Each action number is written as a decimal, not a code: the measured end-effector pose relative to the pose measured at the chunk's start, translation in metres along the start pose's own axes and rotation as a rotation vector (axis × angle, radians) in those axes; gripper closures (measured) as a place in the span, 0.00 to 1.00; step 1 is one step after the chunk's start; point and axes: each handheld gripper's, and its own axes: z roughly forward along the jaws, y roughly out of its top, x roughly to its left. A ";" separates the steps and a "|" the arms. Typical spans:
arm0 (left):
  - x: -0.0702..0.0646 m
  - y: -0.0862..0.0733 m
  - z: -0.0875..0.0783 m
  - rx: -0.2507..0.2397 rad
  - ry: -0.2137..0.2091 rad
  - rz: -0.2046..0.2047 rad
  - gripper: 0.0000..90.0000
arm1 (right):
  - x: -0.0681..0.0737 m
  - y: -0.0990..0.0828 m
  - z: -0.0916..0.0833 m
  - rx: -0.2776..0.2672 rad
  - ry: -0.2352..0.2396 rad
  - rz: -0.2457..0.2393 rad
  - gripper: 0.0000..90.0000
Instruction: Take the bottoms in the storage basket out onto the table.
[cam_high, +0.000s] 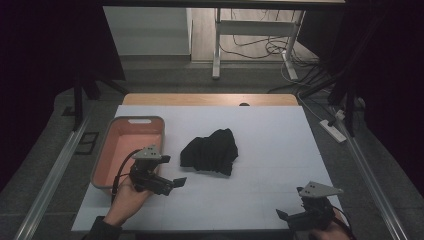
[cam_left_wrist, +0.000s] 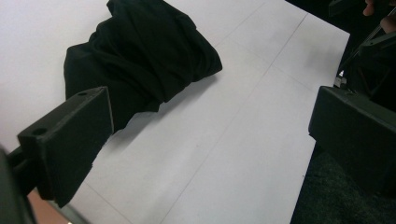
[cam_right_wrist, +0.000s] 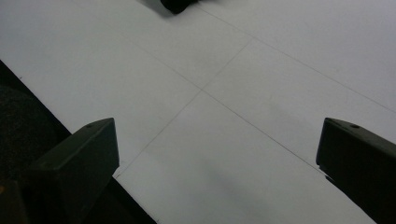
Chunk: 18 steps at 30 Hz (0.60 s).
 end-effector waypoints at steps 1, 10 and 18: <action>0.000 -0.001 -0.001 -0.001 0.003 -0.001 0.01 | 0.000 0.000 0.000 0.000 0.000 0.001 0.00; 0.001 -0.010 -0.010 -0.014 0.021 -0.020 0.01 | 0.000 0.000 0.000 0.001 0.000 0.000 0.00; 0.000 -0.018 -0.016 -0.016 0.036 -0.029 0.01 | 0.000 0.000 0.000 0.003 -0.001 0.000 0.00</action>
